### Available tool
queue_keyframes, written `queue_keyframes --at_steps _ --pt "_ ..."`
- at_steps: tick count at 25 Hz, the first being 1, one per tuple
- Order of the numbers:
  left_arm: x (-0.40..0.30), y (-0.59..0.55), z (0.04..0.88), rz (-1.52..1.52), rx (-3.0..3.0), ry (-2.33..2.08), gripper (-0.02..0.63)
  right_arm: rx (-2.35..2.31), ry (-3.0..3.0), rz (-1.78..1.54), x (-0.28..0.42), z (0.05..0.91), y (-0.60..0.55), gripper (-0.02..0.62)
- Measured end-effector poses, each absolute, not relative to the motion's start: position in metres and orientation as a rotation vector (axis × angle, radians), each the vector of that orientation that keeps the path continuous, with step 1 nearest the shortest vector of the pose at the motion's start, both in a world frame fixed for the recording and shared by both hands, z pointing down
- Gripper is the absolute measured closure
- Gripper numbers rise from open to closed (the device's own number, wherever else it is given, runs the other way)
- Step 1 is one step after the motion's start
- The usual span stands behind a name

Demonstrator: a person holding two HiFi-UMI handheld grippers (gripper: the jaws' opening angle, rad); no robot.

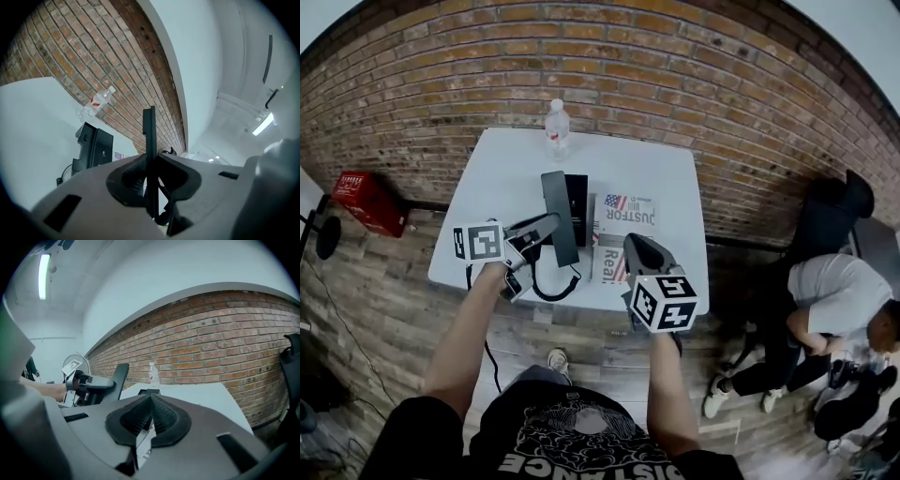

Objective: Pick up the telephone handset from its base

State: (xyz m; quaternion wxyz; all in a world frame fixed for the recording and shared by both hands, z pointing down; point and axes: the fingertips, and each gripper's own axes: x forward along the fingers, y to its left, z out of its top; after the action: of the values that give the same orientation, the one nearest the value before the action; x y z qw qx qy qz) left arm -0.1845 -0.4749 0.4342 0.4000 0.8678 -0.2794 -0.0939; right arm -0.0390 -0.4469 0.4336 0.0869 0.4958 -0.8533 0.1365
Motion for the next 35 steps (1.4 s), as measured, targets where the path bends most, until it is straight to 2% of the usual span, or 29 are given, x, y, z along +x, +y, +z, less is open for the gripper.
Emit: queue_keyframes --at_steps 16,35 --pt "-0.158 -0.353 0.396 -0.328 2.266 -0.952 0.532 1.412 -2.573 0.321 0.002 0.407 -0.351 0.595" --pt "-0.123 -0.277 0.383 -0.237 2.356 -1.237 0.532 1.425 -2.594 0.217 0.033 0.384 -0.283 0.597"
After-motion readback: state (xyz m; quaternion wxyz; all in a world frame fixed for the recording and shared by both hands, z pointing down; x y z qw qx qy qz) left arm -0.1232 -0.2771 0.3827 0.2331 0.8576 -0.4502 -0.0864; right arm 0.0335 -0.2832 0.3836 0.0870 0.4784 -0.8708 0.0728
